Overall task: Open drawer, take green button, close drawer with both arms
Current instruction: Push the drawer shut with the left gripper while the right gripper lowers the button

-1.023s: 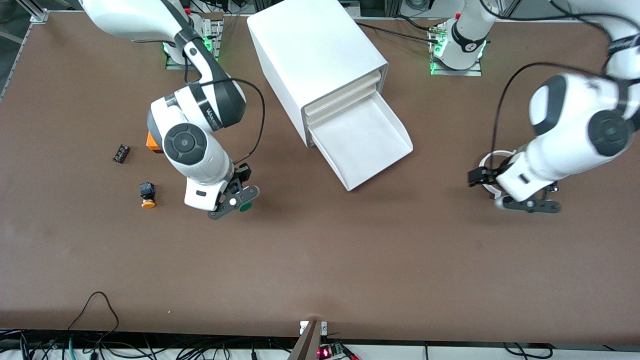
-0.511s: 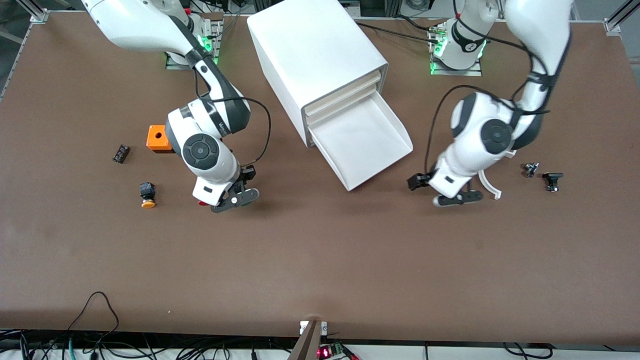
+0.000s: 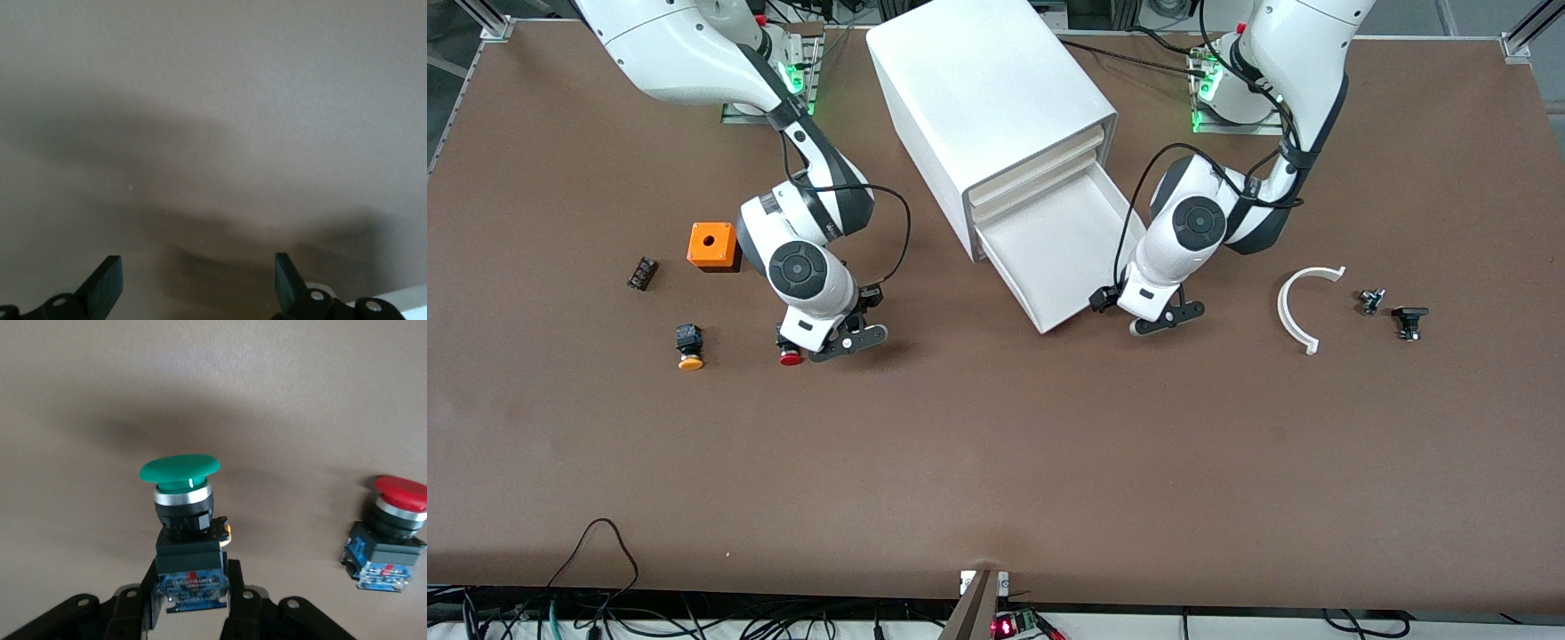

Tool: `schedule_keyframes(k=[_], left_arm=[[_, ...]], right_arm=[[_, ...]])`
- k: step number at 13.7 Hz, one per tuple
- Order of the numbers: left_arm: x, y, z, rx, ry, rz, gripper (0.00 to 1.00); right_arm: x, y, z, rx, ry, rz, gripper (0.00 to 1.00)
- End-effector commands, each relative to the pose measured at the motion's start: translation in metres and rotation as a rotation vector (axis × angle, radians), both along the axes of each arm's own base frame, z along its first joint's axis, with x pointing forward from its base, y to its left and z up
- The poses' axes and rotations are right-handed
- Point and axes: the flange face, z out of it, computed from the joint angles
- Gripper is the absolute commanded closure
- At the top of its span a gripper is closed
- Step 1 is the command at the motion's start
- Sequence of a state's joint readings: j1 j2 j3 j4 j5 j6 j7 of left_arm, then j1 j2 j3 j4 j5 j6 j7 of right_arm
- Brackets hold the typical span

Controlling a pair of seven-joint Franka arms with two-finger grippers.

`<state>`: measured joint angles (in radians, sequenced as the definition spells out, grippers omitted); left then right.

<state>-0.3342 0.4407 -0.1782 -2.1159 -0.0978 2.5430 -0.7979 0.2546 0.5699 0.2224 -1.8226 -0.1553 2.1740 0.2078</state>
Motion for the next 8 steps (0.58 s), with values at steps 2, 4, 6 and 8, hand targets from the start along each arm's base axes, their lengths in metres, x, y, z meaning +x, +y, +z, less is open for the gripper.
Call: schedule_keyframes(k=[2, 4, 6, 8], left_arm=[[-0.062, -0.062, 0.002, -0.007, 0.082, 0.016, 0.0], [-0.097, -0.092, 0.005, -0.003, 0.111, 0.035, 0.0], [-0.1, -0.094, 0.013, 0.02, 0.133, 0.111, 0.0], [-0.099, -0.094, 0.014, 0.02, 0.133, 0.105, 0.0]], right_arm=[[-0.004, 0.002, 0.014, 0.022, -0.017, -0.029, 0.4], [0.001, 0.004, 0.033, 0.025, -0.046, -0.062, 0.0], [0.009, 0.012, 0.06, 0.019, -0.042, -0.066, 0.0], [0.022, 0.013, 0.094, -0.007, -0.027, -0.101, 0.0]])
